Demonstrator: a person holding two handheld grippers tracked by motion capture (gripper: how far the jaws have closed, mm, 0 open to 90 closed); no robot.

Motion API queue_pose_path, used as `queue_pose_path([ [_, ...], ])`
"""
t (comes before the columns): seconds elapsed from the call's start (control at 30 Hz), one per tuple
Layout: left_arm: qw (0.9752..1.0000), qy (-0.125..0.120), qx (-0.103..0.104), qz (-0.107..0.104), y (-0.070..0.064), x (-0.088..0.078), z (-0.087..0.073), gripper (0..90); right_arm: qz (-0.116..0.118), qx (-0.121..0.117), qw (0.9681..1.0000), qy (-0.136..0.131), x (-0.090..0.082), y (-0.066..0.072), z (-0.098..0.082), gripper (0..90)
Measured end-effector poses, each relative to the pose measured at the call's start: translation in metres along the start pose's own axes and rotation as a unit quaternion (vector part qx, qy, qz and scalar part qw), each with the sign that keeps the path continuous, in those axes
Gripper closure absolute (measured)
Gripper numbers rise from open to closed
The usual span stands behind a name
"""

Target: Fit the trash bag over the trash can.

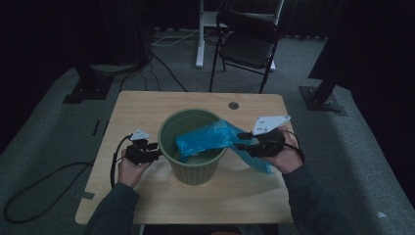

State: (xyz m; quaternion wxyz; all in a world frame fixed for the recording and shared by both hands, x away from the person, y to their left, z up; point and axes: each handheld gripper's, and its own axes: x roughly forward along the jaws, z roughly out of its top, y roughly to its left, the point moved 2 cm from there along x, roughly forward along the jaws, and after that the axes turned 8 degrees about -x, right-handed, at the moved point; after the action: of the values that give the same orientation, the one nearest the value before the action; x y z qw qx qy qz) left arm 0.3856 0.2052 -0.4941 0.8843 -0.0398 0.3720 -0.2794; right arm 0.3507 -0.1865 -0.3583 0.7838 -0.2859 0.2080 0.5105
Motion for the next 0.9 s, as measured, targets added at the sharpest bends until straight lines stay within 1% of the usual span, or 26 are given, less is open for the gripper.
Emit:
queue_pose_path([
  [0.03, 1.0, -0.001, -0.002, 0.0, 0.0, 0.0, 0.0, 51.0, -0.001, 0.005, 1.0, 0.001, -0.004, 0.001, -0.008, 61.0],
  [0.13, 1.0, -0.005, -0.002, 0.0, 0.001, 0.0, 0.002, 51.0, 0.002, 0.011, 0.9999, 0.003, -0.006, 0.003, -0.017, 60.1],
  [0.2, 1.0, -0.008, -0.003, 0.0, 0.001, 0.0, 0.003, 51.1, 0.007, 0.015, 0.9999, 0.005, -0.004, 0.005, -0.022, 58.2],
  [0.27, 1.0, -0.008, -0.003, 0.0, 0.001, 0.002, 0.005, 51.1, 0.008, 0.013, 0.9998, 0.016, 0.0, 0.006, -0.025, 58.2],
  [0.33, 1.0, -0.008, -0.003, -0.001, 0.001, 0.003, 0.005, 51.1, 0.001, 0.01, 0.9995, 0.03, 0.003, 0.006, -0.027, 68.1],
  [0.37, 1.0, -0.008, -0.003, 0.0, 0.001, 0.003, 0.006, 51.2, 0.001, 0.008, 0.9995, 0.032, 0.004, 0.005, -0.028, 73.4],
  [0.47, 0.9999, -0.01, 0.001, -0.005, 0.0, 0.004, 0.006, 51.4, -0.006, 0.008, 0.9995, 0.029, 0.004, 0.002, -0.026, 81.9],
  [0.53, 0.9998, -0.015, 0.005, -0.014, -0.002, 0.004, 0.008, 51.5, -0.01, 0.008, 0.9995, 0.028, 0.003, 0.0, -0.024, 84.7],
  [0.63, 0.9997, -0.02, 0.012, -0.012, -0.005, 0.005, 0.009, 52.7, -0.016, 0.005, 0.9995, 0.026, 0.003, -0.002, -0.019, 85.9],
  [0.73, 0.9995, -0.023, 0.018, -0.015, -0.008, 0.005, 0.009, 53.4, -0.021, 0.001, 0.9995, 0.023, 0.003, -0.004, -0.013, 86.8],
  [0.9, 0.9989, -0.028, 0.028, -0.025, -0.015, 0.005, 0.011, 54.0, -0.024, -0.01, 0.9996, 0.015, 0.003, -0.005, 0.0, 86.8],
])
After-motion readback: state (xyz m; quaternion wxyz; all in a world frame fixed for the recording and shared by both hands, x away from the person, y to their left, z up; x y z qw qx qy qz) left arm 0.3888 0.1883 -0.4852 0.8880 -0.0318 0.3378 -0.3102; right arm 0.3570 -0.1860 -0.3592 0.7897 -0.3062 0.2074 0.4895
